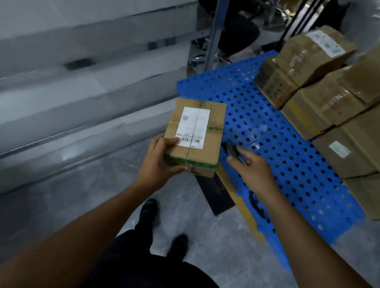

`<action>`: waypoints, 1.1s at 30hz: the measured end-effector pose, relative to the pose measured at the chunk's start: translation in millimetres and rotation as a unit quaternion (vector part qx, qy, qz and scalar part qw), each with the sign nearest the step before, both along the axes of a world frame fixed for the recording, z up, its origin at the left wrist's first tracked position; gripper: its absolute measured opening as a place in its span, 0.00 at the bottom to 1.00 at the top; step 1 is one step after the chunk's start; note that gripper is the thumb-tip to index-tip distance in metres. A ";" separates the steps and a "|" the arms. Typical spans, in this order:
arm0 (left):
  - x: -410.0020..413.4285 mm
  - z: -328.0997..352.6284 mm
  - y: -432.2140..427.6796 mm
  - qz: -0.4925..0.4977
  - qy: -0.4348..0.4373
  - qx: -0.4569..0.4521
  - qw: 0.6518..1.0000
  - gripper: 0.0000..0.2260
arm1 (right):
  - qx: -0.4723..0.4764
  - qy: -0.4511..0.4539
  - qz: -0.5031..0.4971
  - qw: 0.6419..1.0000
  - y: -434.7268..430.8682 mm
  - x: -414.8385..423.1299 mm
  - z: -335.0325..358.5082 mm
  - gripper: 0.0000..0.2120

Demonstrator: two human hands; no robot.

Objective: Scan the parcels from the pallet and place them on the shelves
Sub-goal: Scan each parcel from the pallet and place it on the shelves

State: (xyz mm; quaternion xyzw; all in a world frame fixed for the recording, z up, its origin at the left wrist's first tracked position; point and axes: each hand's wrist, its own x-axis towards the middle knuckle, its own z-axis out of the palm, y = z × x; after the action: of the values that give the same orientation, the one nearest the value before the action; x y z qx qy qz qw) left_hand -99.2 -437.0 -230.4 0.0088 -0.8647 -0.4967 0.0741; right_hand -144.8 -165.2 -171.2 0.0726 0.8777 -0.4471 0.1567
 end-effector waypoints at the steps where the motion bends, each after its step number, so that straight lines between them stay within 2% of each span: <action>1: 8.8 3.0 -10.8 0.017 0.000 0.000 1.000 0.36 | -0.002 0.004 0.020 1.000 -15.2 -2.6 -0.1 0.30; 9: 59.6 25.2 -119.3 0.138 0.047 -0.050 0.988 0.35 | -0.039 0.042 0.131 0.990 -145.2 -6.7 10.9 0.31; 15: 99.1 44.8 -231.0 0.235 0.075 -0.024 0.969 0.36 | -0.061 0.085 0.202 0.974 -285.9 -4.8 25.6 0.30; 25: 165.9 82.7 -450.6 0.320 0.094 -0.029 0.942 0.36 | -0.112 0.080 0.309 0.941 -527.2 23.3 52.0 0.31; 33: 140.2 67.2 -544.7 0.346 0.053 -0.050 0.936 0.36 | -0.069 0.053 0.310 0.947 -624.6 5.2 46.4 0.27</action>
State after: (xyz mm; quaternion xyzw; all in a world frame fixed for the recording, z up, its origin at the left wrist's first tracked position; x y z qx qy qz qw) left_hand 41.0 -981.7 -163.2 0.2771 -0.8267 -0.3966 0.2872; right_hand -139.6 -789.9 -124.8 -0.2382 0.8308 -0.4391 0.2456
